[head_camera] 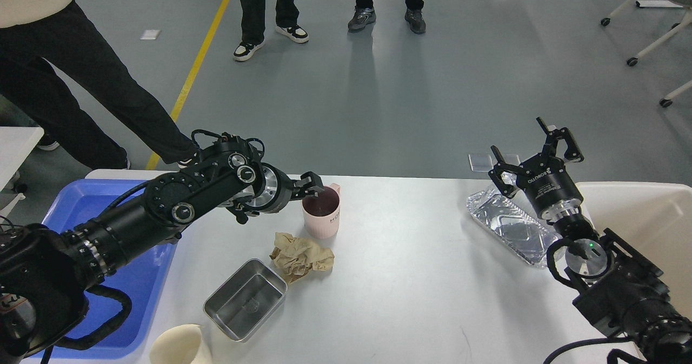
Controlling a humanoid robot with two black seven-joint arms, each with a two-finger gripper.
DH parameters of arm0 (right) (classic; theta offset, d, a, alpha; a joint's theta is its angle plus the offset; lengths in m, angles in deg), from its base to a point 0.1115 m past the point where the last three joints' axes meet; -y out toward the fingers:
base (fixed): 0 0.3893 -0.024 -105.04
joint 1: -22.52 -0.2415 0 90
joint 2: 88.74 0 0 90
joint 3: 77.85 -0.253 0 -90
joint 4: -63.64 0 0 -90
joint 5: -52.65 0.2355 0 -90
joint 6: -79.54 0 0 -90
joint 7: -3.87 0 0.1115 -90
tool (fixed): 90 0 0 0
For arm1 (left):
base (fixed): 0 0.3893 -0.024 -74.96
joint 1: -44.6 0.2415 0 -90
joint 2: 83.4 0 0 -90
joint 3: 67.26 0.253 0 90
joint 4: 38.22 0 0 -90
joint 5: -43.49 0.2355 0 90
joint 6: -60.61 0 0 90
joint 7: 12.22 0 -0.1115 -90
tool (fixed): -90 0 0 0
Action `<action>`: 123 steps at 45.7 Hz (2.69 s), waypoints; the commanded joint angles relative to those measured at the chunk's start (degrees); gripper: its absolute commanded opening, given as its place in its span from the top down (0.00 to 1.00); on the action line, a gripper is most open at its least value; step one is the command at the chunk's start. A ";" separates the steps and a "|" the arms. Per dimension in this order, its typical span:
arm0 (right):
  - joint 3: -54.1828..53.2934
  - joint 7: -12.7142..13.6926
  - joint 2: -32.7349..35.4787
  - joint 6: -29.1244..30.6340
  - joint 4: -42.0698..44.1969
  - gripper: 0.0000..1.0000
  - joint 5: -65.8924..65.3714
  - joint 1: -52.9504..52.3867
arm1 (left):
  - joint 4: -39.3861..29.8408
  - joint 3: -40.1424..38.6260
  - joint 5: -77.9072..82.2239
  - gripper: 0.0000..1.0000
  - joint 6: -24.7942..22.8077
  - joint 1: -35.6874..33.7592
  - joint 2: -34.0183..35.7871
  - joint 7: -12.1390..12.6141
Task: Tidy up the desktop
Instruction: 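Grasp the pink mug by its rim with the left gripper, then lift the pink mug and lower it into the blue bin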
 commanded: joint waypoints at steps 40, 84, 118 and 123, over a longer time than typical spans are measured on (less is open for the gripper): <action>0.00 0.00 0.06 0.09 -1.65 0.00 0.00 1.02 | 17.26 1.93 6.35 0.59 4.47 0.12 -11.08 -6.44; 0.09 0.00 0.50 -0.08 -1.47 0.00 -0.09 0.85 | -1.00 0.00 0.12 1.00 -13.97 -10.33 6.03 0.76; 0.26 0.18 0.41 -0.17 -1.65 0.00 -0.35 0.76 | -18.69 -0.27 -19.41 1.00 -30.84 -25.28 43.75 3.76; 0.26 0.18 0.41 -0.17 -1.65 0.00 -0.35 0.76 | -17.72 -0.97 -16.95 1.00 -30.84 -18.08 49.55 2.71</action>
